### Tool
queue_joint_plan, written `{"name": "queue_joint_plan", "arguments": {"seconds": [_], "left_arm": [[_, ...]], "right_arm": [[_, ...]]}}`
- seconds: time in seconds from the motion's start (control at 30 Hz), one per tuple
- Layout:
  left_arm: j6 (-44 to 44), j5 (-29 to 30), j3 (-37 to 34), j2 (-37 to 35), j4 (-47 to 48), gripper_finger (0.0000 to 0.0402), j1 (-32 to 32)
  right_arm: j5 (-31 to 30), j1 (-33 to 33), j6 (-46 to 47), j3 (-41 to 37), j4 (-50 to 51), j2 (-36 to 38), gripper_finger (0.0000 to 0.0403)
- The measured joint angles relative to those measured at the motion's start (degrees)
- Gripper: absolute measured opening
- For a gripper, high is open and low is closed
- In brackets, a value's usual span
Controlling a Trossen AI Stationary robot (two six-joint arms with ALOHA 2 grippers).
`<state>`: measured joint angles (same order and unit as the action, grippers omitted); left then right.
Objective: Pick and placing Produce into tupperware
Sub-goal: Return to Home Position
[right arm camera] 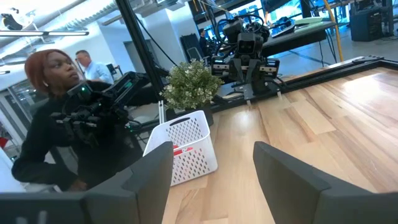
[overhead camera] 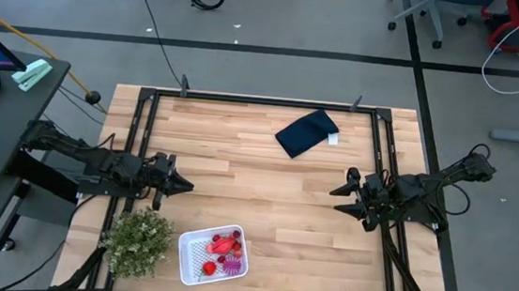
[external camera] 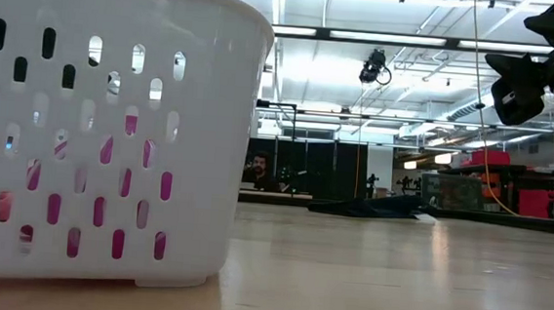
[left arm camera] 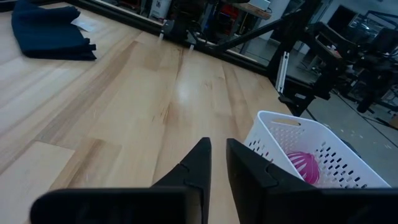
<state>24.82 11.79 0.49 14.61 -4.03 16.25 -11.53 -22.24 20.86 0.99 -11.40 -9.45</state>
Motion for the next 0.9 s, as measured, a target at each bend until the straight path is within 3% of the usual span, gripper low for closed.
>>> {"name": "queue_joint_plan", "arguments": {"seconds": [0.9], "left_arm": [[0.0, 0.0, 0.0, 0.0, 0.0, 0.0061, 0.0]], "right_arm": [[0.0, 0.0, 0.0, 0.0, 0.0, 0.0, 0.0232]]}}
